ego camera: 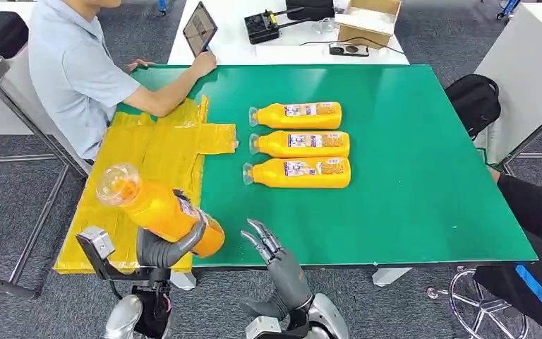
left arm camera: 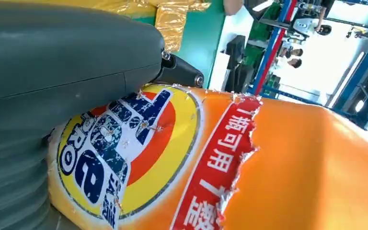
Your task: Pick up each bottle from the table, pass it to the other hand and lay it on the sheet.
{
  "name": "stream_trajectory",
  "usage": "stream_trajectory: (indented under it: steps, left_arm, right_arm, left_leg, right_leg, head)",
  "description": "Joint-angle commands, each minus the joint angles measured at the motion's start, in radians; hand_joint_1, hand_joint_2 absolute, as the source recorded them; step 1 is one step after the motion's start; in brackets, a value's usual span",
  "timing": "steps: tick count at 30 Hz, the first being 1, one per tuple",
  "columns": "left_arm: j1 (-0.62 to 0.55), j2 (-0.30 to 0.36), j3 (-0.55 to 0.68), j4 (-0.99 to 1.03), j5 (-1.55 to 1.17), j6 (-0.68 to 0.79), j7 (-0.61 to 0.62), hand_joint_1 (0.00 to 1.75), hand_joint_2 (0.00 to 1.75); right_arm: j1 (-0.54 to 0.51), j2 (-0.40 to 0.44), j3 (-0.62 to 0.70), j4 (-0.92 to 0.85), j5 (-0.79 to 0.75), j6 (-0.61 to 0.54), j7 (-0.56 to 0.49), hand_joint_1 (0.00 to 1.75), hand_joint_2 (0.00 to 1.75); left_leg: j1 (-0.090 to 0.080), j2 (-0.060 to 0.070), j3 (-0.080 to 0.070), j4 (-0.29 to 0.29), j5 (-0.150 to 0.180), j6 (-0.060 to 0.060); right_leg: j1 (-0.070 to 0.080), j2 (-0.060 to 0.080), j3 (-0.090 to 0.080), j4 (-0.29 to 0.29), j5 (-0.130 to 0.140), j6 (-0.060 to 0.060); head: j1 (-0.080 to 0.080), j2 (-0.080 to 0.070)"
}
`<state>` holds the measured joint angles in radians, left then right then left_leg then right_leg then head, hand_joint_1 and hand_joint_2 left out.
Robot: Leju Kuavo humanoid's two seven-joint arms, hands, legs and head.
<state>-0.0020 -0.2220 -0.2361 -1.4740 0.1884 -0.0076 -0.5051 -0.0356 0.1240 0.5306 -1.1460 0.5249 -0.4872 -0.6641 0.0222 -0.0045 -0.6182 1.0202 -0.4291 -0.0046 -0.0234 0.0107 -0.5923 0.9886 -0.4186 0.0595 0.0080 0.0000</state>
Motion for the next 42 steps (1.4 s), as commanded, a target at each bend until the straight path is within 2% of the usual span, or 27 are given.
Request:
stream_trajectory:
  steps: [1, 2, 3, 5, 6, 9, 13, 18, 24, 29, 33, 34, 36, 37, 38, 39, 42]
  left_arm:
    - [-0.111, 0.101, 0.056, 0.101, -0.471, 0.300, -0.008, 1.75, 1.75]
    - [-0.138, 0.116, 0.068, 0.116, -0.587, 0.356, 0.024, 1.75, 1.75]
    - [-0.143, 0.125, 0.081, 0.113, -0.691, 0.412, 0.058, 1.75, 1.75]
    - [-0.187, 0.170, 0.086, 0.141, -0.890, 0.422, 0.164, 1.75, 1.75]
    - [-0.226, 0.184, 0.087, 0.184, -0.959, 0.389, 0.213, 1.75, 1.75]
    - [-0.355, 0.217, 0.070, 0.358, -1.138, 0.335, 0.296, 1.75, 1.75]
    - [-0.524, 0.216, 0.097, 0.626, -1.223, 0.321, 0.358, 1.75, 1.75]
    - [-0.660, 0.219, 0.040, 0.826, -1.357, 0.236, 0.450, 1.75, 1.75]
    - [-0.669, 0.217, 0.037, 0.843, -1.364, 0.236, 0.455, 1.75, 1.75]
    - [-0.779, 0.215, -0.013, 1.028, -1.448, 0.127, 0.522, 1.75, 1.75]
    - [-0.815, 0.210, 0.012, 1.105, -1.419, 0.050, 0.506, 1.75, 1.75]
    - [-0.814, 0.207, 0.025, 1.110, -1.405, 0.044, 0.501, 1.59, 1.75]
    - [-0.811, 0.203, 0.023, 1.113, -1.404, 0.040, 0.500, 0.30, 1.75]
    - [-0.806, 0.199, 0.020, 1.117, -1.405, 0.031, 0.498, 0.16, 1.75]
    - [-0.806, 0.199, 0.020, 1.117, -1.405, 0.031, 0.498, 0.14, 1.75]
    - [-0.799, 0.195, 0.015, 1.119, -1.410, 0.030, 0.499, 0.05, 1.75]
    - [-0.793, 0.194, 0.025, 1.124, -1.397, 0.019, 0.493, 0.02, 1.75]
  right_arm:
    - [0.026, -0.092, 0.022, -0.216, -0.031, -0.211, -0.034, 0.00, 0.00]
    - [0.097, 0.001, -0.144, -0.437, 0.030, -0.211, -0.034, 0.00, 0.00]
    - [0.105, 0.014, -0.147, -0.458, -0.084, -0.211, -0.034, 0.00, 0.00]
    - [0.106, 0.004, -0.128, -0.506, -0.116, -0.211, -0.034, 0.00, 0.00]
    - [0.096, -0.019, -0.087, -0.490, -0.150, -0.211, -0.034, 0.00, 1.75]
    - [0.076, -0.049, -0.002, -0.463, -0.188, -0.171, -0.034, 0.00, 1.75]
    - [0.072, -0.052, 0.069, -0.440, -0.211, -0.121, -0.034, 0.00, 1.75]
    - [0.076, -0.045, 0.056, -0.416, -0.232, -0.054, -0.034, 0.00, 1.75]
    - [0.073, -0.044, 0.055, -0.409, -0.232, -0.047, -0.034, 0.00, 1.75]
    - [0.055, -0.024, 0.046, -0.362, -0.250, -0.005, -0.034, 0.00, 1.75]
    - [0.048, -0.017, 0.040, -0.324, -0.275, 0.014, -0.034, 0.00, 1.75]
    - [0.047, -0.019, 0.041, -0.323, -0.278, 0.012, -0.034, 0.00, 1.75]
    - [0.046, -0.020, 0.040, -0.322, -0.281, 0.010, -0.034, 0.00, 1.75]
    - [0.042, -0.023, 0.042, -0.320, -0.283, 0.010, -0.034, 0.00, 1.75]
    - [0.042, -0.023, 0.042, -0.320, -0.283, 0.010, -0.034, 0.00, 1.75]
    - [0.039, -0.025, 0.042, -0.317, -0.284, 0.013, -0.034, 0.00, 1.75]
    - [0.035, -0.026, 0.039, -0.316, -0.286, 0.014, -0.034, 0.00, 1.75]
  left_leg:
    - [0.000, -0.001, 0.003, -0.001, 0.000, 0.001]
    - [0.000, -0.001, 0.002, -0.001, 0.000, 0.001]
    - [-0.001, -0.002, 0.002, 0.000, -0.001, 0.001]
    - [-0.001, -0.001, -0.001, 0.001, 0.000, 0.000]
    - [-0.001, -0.002, 0.001, 0.000, 0.000, 0.000]
    - [0.000, -0.003, 0.002, -0.001, 0.001, 0.001]
    - [0.001, -0.004, 0.003, -0.001, 0.003, 0.000]
    - [0.001, -0.004, 0.003, -0.001, 0.004, 0.000]
    - [0.001, -0.001, 0.004, -0.001, 0.002, 0.000]
    - [0.001, -0.003, 0.001, 0.000, 0.003, 0.000]
    - [0.001, 0.000, 0.003, 0.000, 0.003, 0.000]
    - [0.001, 0.000, 0.002, 0.000, 0.003, 0.000]
    - [0.001, 0.000, 0.003, -0.001, 0.003, 0.000]
    - [0.001, 0.000, 0.002, 0.000, 0.003, 0.000]
    - [0.001, 0.000, 0.002, -0.001, 0.003, 0.000]
    - [0.001, 0.000, 0.001, 0.000, 0.003, -0.001]
    - [0.001, 0.000, 0.001, -0.001, 0.003, -0.001]
  right_leg:
    - [0.000, -0.002, 0.003, -0.001, -0.001, -0.002]
    - [0.000, -0.002, 0.002, -0.001, -0.001, -0.002]
    - [0.000, -0.003, 0.002, 0.002, -0.002, -0.003]
    - [0.000, -0.002, -0.002, 0.002, -0.001, -0.002]
    - [0.000, -0.003, 0.000, 0.002, -0.002, -0.004]
    - [0.001, -0.003, 0.003, 0.000, 0.000, -0.003]
    - [0.001, -0.004, 0.003, 0.000, 0.000, -0.002]
    - [0.001, -0.005, 0.003, 0.000, 0.002, -0.004]
    - [0.001, -0.002, 0.004, 0.000, 0.001, -0.005]
    - [0.002, -0.003, 0.002, 0.001, 0.002, -0.004]
    - [0.002, -0.002, 0.003, 0.000, 0.002, -0.005]
    - [0.002, -0.001, 0.002, 0.000, 0.003, -0.005]
    - [0.002, -0.001, 0.003, 0.000, 0.002, -0.005]
    - [0.002, 0.000, 0.002, 0.000, 0.002, -0.004]
    - [0.001, -0.001, 0.002, 0.000, 0.002, -0.004]
    - [0.001, -0.001, 0.002, 0.000, 0.002, -0.004]
    - [0.001, 0.000, 0.002, 0.000, 0.002, -0.004]
  head:
    - [0.000, 0.000]
    - [0.000, 0.000]
    - [0.000, 0.000]
    - [0.000, 0.000]
    - [0.000, 0.000]
    - [0.000, 0.000]
    - [0.001, 0.000]
    - [0.000, 0.000]
    - [0.000, 0.000]
    - [0.000, 0.000]
    - [0.000, 0.000]
    - [0.000, 0.000]
    - [0.000, 0.000]
    - [0.000, 0.000]
    - [0.000, 0.000]
    - [0.000, 0.000]
    - [0.000, 0.000]
